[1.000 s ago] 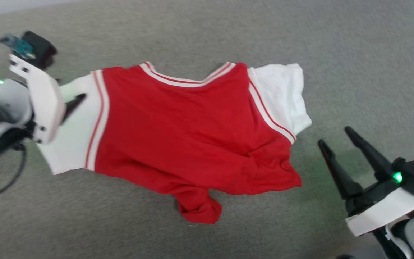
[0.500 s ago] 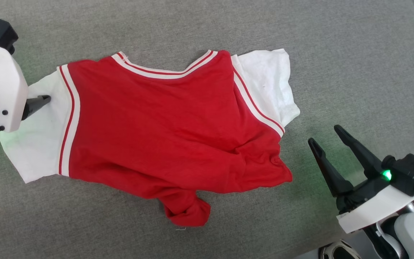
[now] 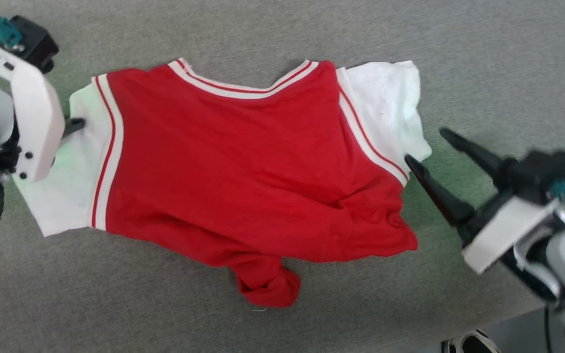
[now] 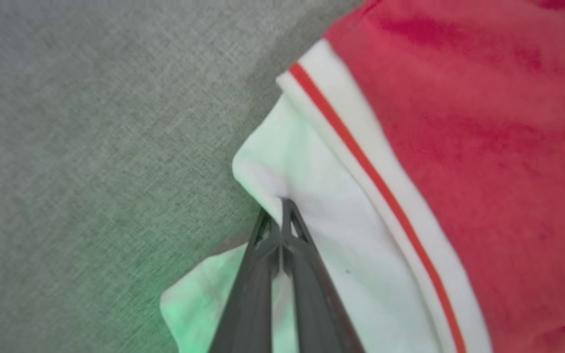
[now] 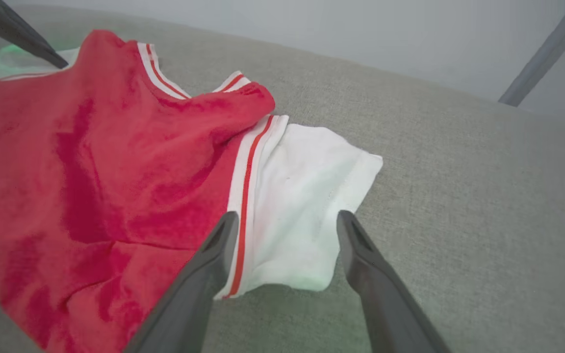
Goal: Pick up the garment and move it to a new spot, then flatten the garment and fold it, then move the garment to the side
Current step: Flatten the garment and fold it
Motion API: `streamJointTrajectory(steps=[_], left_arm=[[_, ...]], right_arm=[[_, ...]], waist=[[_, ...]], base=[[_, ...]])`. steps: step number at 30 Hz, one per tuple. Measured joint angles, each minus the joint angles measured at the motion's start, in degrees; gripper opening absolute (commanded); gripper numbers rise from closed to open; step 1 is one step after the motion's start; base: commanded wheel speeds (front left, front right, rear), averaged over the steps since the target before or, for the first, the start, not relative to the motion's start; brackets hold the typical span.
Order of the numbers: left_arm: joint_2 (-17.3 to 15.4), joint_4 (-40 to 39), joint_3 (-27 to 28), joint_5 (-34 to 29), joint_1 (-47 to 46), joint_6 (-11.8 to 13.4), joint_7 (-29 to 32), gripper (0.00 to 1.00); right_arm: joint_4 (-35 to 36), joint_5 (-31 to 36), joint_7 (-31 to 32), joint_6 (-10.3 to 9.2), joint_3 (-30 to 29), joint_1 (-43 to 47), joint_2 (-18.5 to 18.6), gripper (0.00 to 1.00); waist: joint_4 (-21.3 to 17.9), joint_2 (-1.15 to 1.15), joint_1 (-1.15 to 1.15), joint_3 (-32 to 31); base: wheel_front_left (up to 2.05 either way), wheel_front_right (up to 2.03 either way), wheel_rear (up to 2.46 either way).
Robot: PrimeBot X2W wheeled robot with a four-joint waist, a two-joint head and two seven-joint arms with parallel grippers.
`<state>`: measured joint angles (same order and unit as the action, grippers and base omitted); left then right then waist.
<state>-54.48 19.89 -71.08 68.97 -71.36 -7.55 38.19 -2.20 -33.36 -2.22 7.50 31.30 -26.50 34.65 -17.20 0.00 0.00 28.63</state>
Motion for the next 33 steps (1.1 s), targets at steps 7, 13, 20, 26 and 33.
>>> streamJointTrajectory(steps=[7,13,20,26,33], left_arm=[[2.76,0.01,-0.86,-0.46,-2.87,0.0,-2.04,0.0],[4.91,-1.41,-1.24,-1.75,-5.5,-0.03,-3.97,0.0],[6.84,-2.74,-1.24,-2.79,-6.76,-0.09,-6.01,0.0],[6.92,-3.36,-1.02,-3.94,-6.74,-0.09,-6.75,0.0],[7.11,-2.89,-1.26,-4.31,-6.78,-0.2,-9.14,0.0]], right_arm=[[-4.24,-6.72,9.89,0.0,10.8,-17.4,6.04,1.0],[-10.91,-13.69,18.29,0.0,21.7,-33.76,8.78,1.0],[-13.94,-18.72,26.8,0.0,37.37,-45.2,12.24,1.0],[-11.46,-22.24,29.6,-0.22,40.25,-47.49,13.41,0.06],[-9.57,-22.52,29.51,-0.15,40.79,-46.84,13.68,0.0]], waist=[[2.6,0.0,0.0,1.95],[5.56,0.0,0.0,4.48],[8.8,0.0,0.0,6.64],[9.47,0.0,0.0,7.54],[9.49,0.0,0.0,7.56]], base=[[0.0,0.0,0.0],[0.0,0.0,0.0],[0.0,0.0,0.0],[0.0,0.0,0.0],[0.0,0.0,0.0]])
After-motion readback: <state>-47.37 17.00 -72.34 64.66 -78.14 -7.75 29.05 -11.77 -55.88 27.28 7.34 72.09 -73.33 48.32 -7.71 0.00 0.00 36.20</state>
